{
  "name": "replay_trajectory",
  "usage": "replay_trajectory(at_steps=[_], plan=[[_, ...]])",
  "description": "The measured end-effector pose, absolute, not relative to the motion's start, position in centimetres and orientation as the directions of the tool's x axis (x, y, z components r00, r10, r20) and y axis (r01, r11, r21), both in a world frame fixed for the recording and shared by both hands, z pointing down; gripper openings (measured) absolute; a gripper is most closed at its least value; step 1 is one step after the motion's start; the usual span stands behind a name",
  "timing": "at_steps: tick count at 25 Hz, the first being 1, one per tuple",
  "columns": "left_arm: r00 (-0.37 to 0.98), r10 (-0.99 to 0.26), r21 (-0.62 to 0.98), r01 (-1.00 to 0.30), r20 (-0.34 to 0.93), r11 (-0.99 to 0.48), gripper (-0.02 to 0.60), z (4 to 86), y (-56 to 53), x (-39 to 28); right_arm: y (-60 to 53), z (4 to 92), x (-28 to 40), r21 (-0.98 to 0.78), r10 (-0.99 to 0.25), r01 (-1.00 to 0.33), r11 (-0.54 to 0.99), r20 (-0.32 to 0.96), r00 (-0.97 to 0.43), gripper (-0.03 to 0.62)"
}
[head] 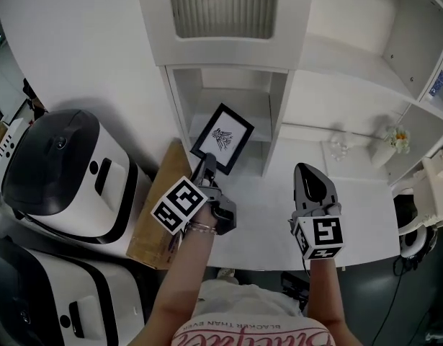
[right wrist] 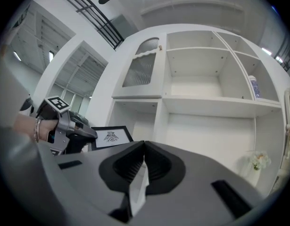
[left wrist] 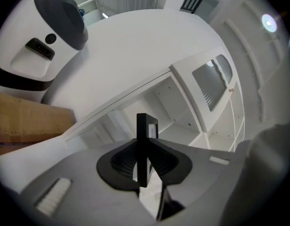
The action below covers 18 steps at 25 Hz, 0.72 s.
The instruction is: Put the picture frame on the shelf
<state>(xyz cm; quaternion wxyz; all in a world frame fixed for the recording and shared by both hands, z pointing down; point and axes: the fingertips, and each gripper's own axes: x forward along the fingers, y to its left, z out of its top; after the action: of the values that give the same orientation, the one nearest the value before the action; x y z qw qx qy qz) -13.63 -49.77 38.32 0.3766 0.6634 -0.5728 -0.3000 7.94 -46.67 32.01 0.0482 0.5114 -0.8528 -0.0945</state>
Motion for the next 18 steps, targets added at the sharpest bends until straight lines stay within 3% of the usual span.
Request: replay_trajectory(at_steps=[6, 18], plan=[[0.190, -0.979, 0.937, -0.348, 0.075, 0.005, 0.074, 40.7, -52.8, -14.0, -48.5, 32.9, 7.3, 0.220, -0.893, -0.870, 0.442, 0.013, -0.451, 0.009], [0.179, -0.975, 0.986, -0.124, 0.134, 0.113, 0.074, 43.9, -56.8, -13.0, -50.0, 34.2, 7.9, 0.249, -0.905, -0.871, 0.424, 0.065, -0.421, 0.009]])
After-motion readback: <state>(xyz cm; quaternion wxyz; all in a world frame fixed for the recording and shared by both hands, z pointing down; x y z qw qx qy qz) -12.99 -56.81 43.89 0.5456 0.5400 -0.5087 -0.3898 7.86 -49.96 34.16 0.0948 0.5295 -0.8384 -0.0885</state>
